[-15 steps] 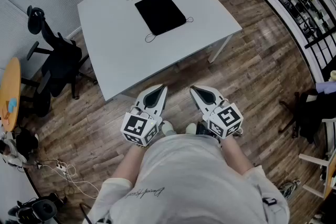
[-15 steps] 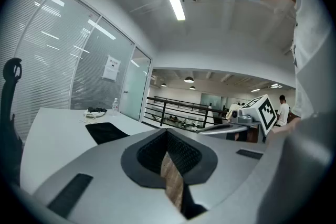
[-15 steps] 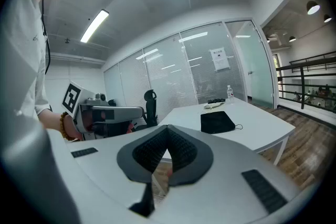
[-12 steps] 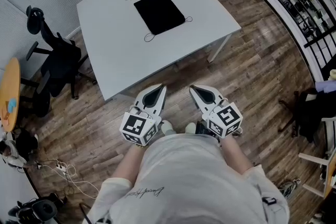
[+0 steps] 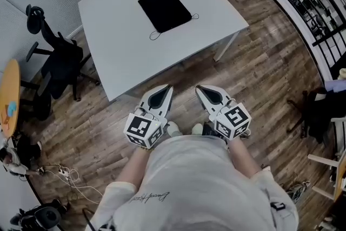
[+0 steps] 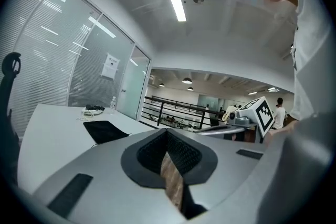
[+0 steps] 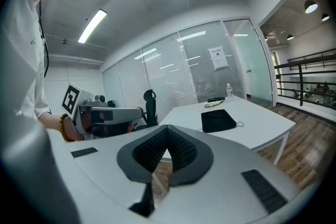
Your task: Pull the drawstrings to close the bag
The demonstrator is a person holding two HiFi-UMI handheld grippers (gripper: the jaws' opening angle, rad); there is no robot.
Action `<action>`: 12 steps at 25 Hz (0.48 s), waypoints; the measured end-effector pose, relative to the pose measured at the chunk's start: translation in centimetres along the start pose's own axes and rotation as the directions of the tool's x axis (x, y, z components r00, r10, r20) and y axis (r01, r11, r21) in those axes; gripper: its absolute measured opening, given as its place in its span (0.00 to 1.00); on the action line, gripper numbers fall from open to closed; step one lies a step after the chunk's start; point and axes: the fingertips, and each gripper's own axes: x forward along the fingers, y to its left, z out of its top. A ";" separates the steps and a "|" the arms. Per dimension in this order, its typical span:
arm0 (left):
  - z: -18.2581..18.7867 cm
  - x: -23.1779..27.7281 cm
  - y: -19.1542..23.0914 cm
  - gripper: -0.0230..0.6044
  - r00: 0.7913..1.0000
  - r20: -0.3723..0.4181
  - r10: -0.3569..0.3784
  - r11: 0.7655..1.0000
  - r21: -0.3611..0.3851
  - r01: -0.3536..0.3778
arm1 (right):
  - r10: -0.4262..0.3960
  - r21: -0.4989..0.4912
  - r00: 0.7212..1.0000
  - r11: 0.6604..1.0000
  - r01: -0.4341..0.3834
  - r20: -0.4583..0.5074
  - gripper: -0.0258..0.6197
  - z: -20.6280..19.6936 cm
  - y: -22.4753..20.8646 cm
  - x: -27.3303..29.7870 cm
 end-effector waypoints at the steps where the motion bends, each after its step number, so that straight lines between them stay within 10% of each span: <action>1: 0.0 -0.2 0.2 0.06 1.000 0.000 -0.001 1.000 -0.002 0.001 | 0.002 0.011 1.000 1.000 -0.002 0.007 0.07 0.1 0.2 0.1; 12: 0.3 -2.0 1.8 0.06 0.999 0.007 -0.043 0.999 0.024 0.043 | 0.001 -0.025 1.000 1.000 0.000 0.027 0.07 0.5 3.1 1.8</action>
